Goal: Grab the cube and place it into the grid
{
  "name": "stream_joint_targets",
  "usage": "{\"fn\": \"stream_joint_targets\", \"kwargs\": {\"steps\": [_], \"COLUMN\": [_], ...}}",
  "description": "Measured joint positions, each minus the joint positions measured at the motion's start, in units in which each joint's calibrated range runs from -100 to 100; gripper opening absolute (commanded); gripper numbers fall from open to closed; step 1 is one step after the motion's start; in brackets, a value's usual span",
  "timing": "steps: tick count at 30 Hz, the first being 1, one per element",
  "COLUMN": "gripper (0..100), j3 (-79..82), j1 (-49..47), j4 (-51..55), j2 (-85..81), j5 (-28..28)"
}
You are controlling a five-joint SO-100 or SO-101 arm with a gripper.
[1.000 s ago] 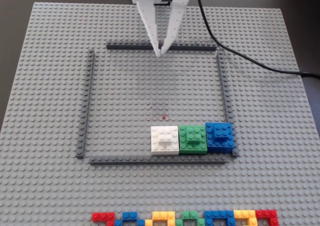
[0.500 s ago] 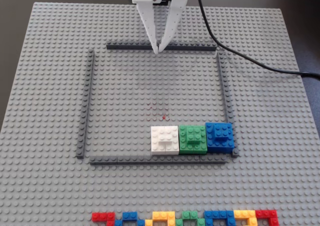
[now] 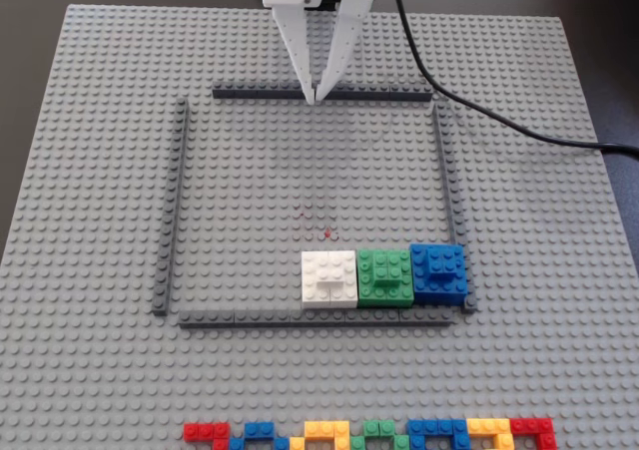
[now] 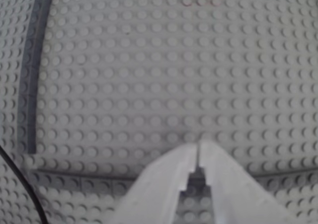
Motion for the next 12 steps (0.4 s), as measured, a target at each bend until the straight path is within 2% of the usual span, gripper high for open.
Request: {"fn": "stream_joint_targets", "kwargs": {"steps": [12], "gripper": [0], "j3": [0.00], "j1": [0.00], "j4": [0.39], "j2": [0.00], "j5": [0.00]}}
